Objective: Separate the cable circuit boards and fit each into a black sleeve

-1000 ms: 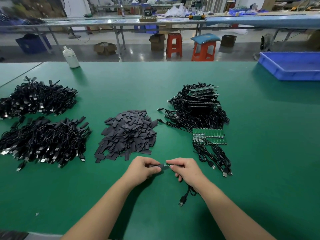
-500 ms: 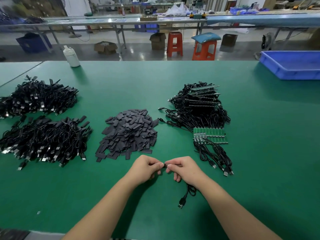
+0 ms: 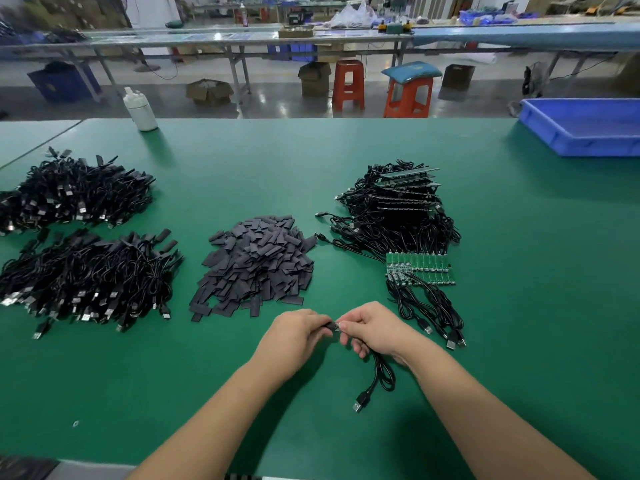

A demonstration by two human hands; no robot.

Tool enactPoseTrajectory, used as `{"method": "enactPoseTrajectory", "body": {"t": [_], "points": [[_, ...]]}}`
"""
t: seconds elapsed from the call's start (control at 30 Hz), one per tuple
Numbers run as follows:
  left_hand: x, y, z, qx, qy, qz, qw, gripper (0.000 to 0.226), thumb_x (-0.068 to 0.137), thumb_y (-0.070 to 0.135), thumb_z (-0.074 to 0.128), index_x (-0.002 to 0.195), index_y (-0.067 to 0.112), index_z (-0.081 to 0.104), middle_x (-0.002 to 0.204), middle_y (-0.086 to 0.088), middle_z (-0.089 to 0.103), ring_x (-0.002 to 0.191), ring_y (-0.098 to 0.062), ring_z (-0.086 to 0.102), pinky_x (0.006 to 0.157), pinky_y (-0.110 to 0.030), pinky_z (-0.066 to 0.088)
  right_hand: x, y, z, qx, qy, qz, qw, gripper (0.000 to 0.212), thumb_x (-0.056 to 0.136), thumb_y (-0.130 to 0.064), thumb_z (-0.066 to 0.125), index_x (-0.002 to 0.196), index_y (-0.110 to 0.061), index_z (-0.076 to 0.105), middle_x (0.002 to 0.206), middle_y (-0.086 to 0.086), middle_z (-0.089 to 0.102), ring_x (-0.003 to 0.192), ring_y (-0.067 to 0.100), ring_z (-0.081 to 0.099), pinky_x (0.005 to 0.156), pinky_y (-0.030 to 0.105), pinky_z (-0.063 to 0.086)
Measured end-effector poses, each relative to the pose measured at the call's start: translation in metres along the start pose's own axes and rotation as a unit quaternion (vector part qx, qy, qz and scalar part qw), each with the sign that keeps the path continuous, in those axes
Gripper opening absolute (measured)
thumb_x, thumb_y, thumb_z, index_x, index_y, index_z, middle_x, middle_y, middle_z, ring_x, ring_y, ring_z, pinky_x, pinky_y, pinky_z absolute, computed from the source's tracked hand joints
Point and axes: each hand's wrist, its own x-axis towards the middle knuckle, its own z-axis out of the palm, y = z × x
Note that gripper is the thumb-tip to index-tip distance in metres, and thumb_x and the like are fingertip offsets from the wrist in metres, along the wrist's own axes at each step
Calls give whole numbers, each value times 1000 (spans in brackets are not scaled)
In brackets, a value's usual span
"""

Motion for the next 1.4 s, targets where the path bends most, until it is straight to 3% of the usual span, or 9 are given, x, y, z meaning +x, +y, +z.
{"method": "enactPoseTrajectory", "body": {"t": [0.2,0.5,0.8,1.03,1.13,1.27,1.4], "points": [[2,6,5,8,-1,-24,1000,19,98,24,57,109,20,72,95,-2,67,89,-21,62,81,-34,48,-1,-2,-2,-6,-16,-4,1000,19,101,-9,53,98,-2,71,73,3,70,50,8,55,49,22,49],[1,8,5,-8,12,-33,999,20,96,22,59,108,20,74,97,-1,71,89,-19,64,83,-32,49,-3,-6,1,0,-37,4,999,27,104,-4,41,111,9,64,86,11,70,67,15,66,58,23,55],[-3,7,14,-54,46,-38,997,16,90,19,69,104,21,77,92,3,74,85,-14,66,81,-28,51,-4,-9,0,-3,-45,27,999,25,103,0,43,112,13,62,93,19,68,72,16,68,61,23,57],[-2,8,17,-52,56,-49,996,18,89,20,70,106,22,76,95,6,75,88,-13,68,83,-27,52,-4,-9,0,34,-34,40,998,23,101,2,44,107,10,65,78,8,72,70,15,71,64,26,60],[1,8,17,-28,44,-47,998,19,92,22,65,109,23,75,96,4,74,89,-15,66,83,-29,50,-4,-12,3,24,-28,38,999,25,101,2,41,109,8,64,84,10,71,72,14,71,67,27,61],[5,11,17,42,15,-46,998,21,97,26,54,106,20,72,93,-2,68,87,-22,63,80,-32,46,-4,-16,10,-5,-18,35,999,33,101,3,34,118,4,62,93,15,67,80,18,70,81,38,61],[5,12,16,133,-28,-28,990,27,97,30,50,119,20,63,100,-1,63,89,-23,61,80,-34,47,-4,-17,14,-34,4,40,999,43,102,0,31,141,-2,47,106,24,69,92,29,70,82,36,60]]}}
